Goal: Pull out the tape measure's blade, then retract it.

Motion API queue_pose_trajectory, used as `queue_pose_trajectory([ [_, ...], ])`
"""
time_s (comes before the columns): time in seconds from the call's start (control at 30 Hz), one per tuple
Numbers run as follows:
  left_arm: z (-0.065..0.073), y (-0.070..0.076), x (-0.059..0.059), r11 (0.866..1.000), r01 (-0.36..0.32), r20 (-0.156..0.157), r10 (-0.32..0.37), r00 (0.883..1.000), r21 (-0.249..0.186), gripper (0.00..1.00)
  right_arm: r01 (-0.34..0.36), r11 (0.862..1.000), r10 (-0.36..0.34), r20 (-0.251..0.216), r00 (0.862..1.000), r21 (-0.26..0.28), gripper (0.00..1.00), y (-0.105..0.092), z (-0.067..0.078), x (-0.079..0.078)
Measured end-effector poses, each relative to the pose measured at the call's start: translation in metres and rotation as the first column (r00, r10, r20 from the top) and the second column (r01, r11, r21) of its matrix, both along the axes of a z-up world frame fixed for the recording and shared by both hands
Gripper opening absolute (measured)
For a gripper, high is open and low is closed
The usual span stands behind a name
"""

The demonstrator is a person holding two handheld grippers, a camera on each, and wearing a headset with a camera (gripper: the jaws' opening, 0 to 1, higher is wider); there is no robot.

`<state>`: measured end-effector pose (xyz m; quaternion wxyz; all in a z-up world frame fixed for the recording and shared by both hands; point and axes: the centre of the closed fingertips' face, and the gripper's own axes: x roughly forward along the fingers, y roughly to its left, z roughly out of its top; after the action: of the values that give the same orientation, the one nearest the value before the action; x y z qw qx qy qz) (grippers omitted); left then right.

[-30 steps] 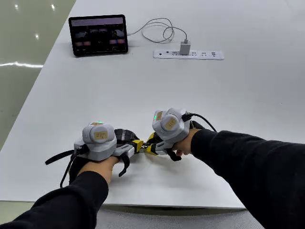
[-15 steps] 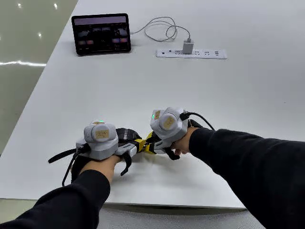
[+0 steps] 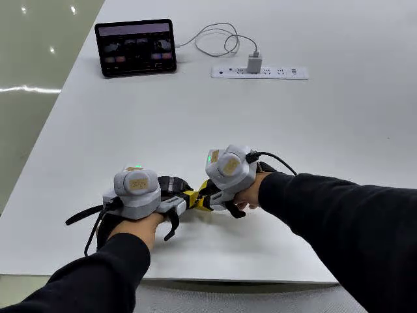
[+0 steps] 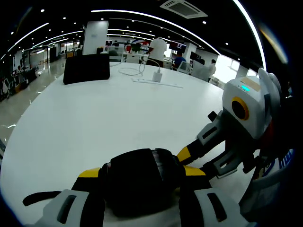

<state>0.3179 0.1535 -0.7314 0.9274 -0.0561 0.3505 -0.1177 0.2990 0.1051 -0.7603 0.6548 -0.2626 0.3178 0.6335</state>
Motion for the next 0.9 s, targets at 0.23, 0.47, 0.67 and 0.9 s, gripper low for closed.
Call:
queue_pose_trajectory([
  [0.23,0.0007,-0.0005,-0.0005,1.000,-0.001,0.000,0.001,1.000,-0.001,0.59,-0.034,0.999,0.034,0.045,0.998,-0.004,0.11,-0.0046,0.0001,-0.0008],
  [0.47,0.0004,-0.0003,-0.0001,1.000,-0.003,-0.003,0.003,1.000,-0.004,0.60,-0.048,0.999,0.048,0.057,0.997,-0.015,0.11,-0.0003,0.0000,-0.0004],
  [0.67,0.0005,-0.0005,-0.0002,1.000,-0.004,-0.003,0.004,1.000,-0.005,0.60,-0.041,0.999,0.042,0.054,0.998,-0.012,0.10,0.0001,0.0002,-0.0011],
  [0.9,-0.0002,-0.0005,-0.0001,1.000,-0.004,-0.003,0.004,1.000,-0.006,0.60,-0.033,0.999,0.034,0.049,0.998,-0.004,0.11,0.0006,0.0002,-0.0018],
])
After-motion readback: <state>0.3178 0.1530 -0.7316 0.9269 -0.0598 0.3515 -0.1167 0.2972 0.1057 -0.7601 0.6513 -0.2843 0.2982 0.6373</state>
